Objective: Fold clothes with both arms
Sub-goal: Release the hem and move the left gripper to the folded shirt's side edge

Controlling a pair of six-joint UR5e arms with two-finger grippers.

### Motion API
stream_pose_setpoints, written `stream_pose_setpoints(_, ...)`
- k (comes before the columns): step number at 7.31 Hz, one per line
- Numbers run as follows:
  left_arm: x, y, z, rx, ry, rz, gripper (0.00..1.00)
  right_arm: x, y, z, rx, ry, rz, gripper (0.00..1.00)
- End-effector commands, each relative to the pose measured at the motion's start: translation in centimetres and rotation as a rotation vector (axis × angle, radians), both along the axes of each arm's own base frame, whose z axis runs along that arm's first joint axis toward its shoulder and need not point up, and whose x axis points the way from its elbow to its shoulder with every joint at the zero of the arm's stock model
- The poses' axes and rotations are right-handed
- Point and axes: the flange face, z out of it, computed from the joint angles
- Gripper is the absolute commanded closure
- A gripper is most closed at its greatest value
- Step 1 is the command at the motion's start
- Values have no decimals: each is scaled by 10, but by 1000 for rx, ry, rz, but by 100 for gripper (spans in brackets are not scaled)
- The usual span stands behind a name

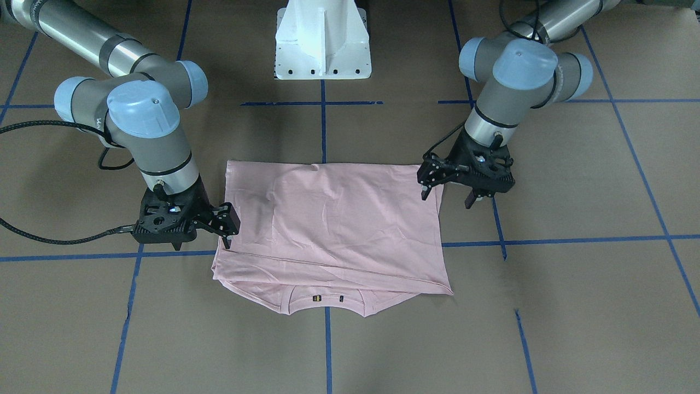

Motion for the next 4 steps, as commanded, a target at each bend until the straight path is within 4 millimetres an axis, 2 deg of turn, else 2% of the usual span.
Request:
stream_pose_setpoints(1,36,67,25,-93,-5,-21,13,3,1,-2,8,-5,-3,0)
stream_pose_setpoints(4,58,87,52,-126,-51,-1,14,5,3,-7,9,-15,7,0)
